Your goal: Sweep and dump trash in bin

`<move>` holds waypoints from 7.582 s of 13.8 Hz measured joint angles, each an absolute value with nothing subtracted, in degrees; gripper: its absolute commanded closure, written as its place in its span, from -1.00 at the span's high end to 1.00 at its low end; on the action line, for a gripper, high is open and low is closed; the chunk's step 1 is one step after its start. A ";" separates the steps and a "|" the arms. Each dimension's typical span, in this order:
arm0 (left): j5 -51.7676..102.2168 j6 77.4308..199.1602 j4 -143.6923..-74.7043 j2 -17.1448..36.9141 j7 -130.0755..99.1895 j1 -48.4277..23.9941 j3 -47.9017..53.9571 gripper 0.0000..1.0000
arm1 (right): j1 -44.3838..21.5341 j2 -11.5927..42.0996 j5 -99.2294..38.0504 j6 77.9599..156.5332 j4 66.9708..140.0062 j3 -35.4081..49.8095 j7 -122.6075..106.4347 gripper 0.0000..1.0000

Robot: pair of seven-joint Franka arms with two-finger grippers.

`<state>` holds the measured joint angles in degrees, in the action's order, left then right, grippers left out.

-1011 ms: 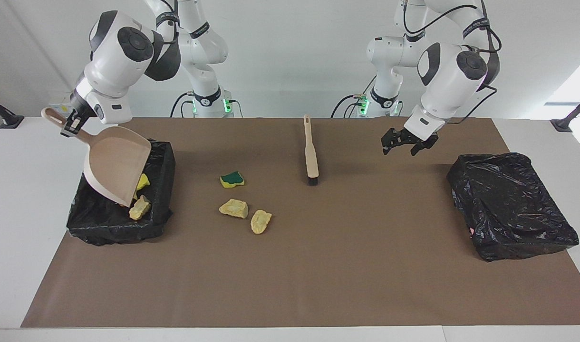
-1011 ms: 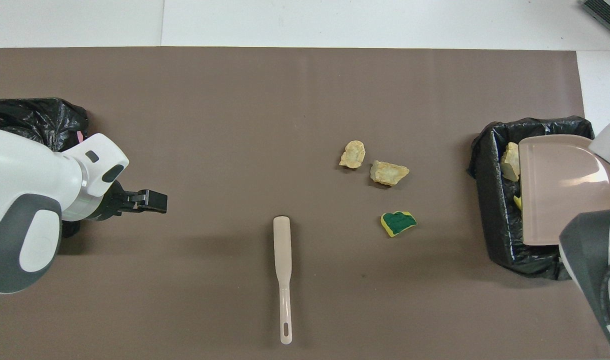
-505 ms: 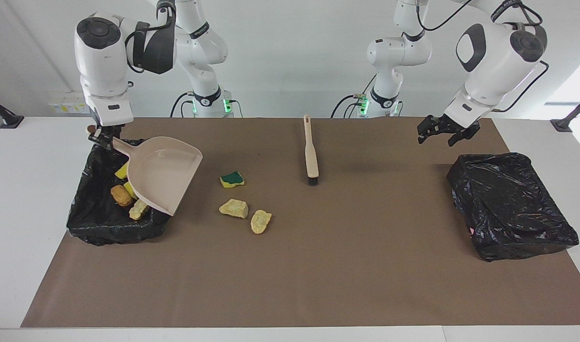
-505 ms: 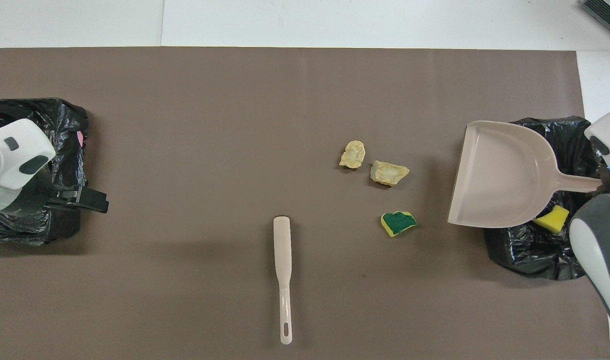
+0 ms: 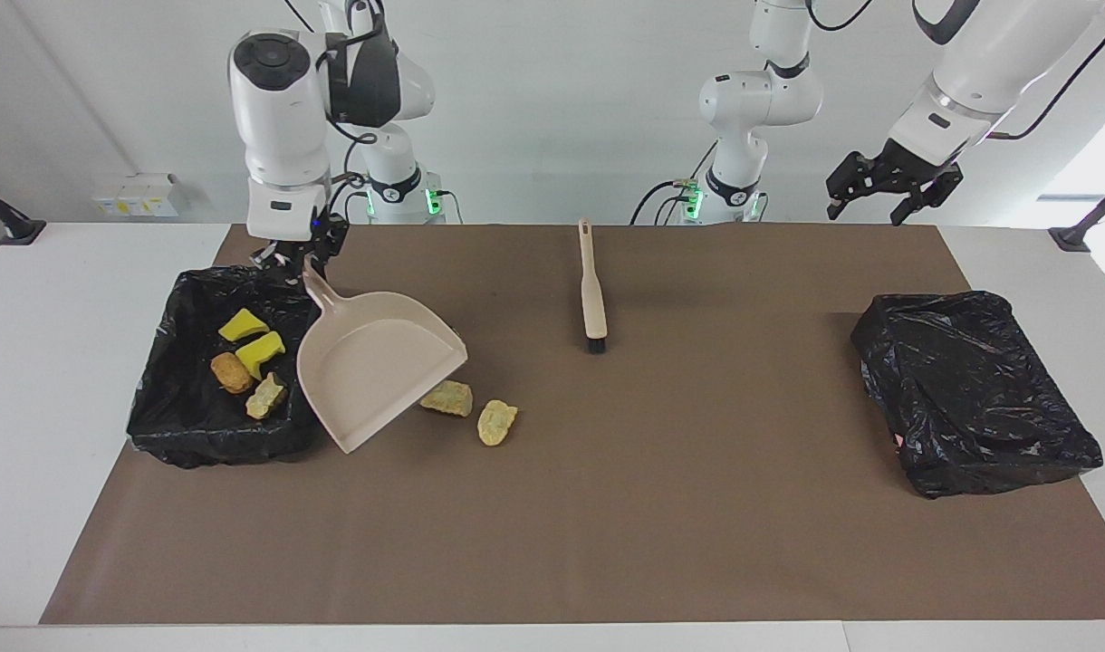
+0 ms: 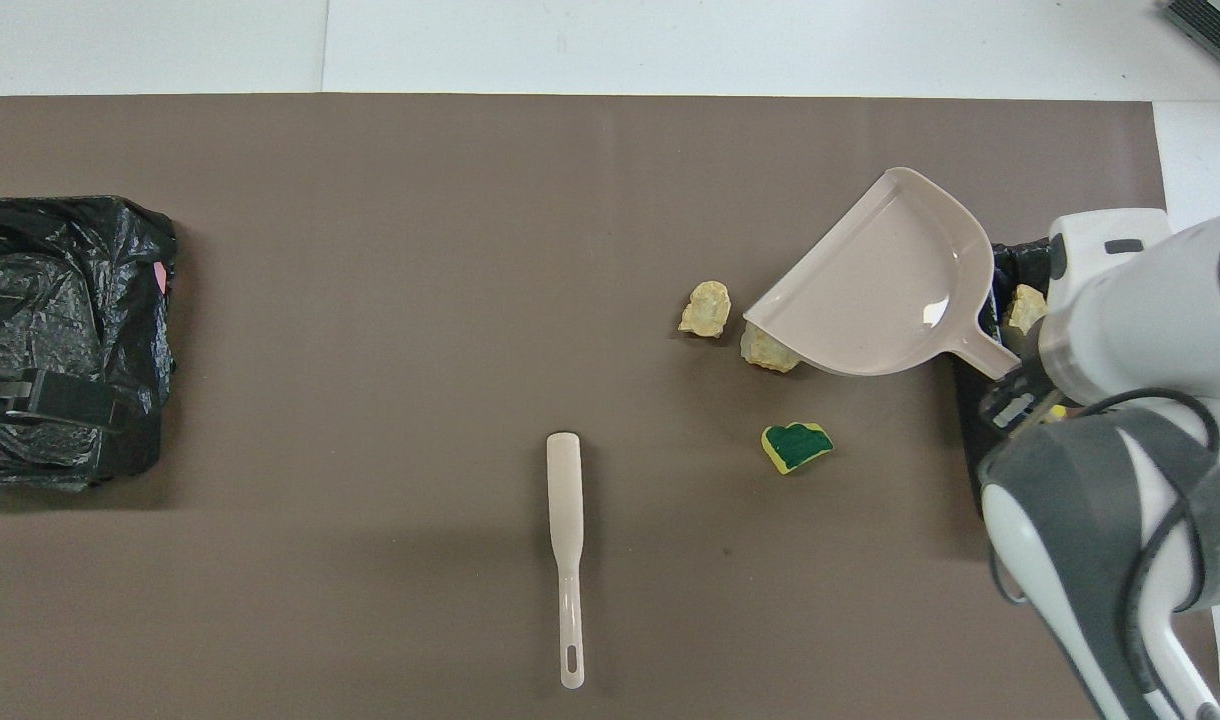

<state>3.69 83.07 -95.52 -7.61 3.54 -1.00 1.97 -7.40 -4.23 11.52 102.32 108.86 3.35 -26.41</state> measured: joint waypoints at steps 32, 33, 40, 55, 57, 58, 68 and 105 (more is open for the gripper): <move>3.24 104.78 -83.08 8.90 -5.69 -4.62 3.88 1.00 | -30.85 18.54 3.53 115.36 89.62 2.62 37.48 1.00; 3.24 105.55 -83.05 9.42 -7.12 -5.52 3.92 1.00 | -30.04 15.48 3.50 115.25 92.96 2.62 36.15 1.00; 3.26 118.27 -83.00 17.31 -24.65 -14.41 4.45 1.00 | -25.18 -1.60 3.39 114.19 110.94 2.63 28.57 1.00; -0.25 128.58 -90.02 30.59 -31.44 -30.90 4.60 1.00 | -23.34 -4.57 2.32 114.20 115.27 2.61 24.24 1.00; -0.38 128.85 -89.94 31.04 -31.45 -31.28 4.58 1.00 | -23.31 -4.57 2.32 114.20 115.29 2.61 24.24 1.00; -0.43 128.85 -89.74 31.00 -31.45 -31.27 4.50 1.00 | -23.30 -4.57 2.31 114.20 115.30 2.61 24.24 1.00; -4.35 128.83 -87.71 30.91 -31.22 -31.07 4.06 -1.00 | -23.06 -4.57 2.28 114.20 115.33 2.63 22.62 1.00; -5.43 111.79 -116.84 -2.45 55.04 -1.94 3.17 -1.00 | -52.10 6.73 5.62 131.65 126.08 2.93 61.53 0.20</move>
<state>-5.43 111.79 -116.84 -2.45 55.04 -1.94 3.17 -52.10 6.73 5.62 131.65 126.08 2.93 61.53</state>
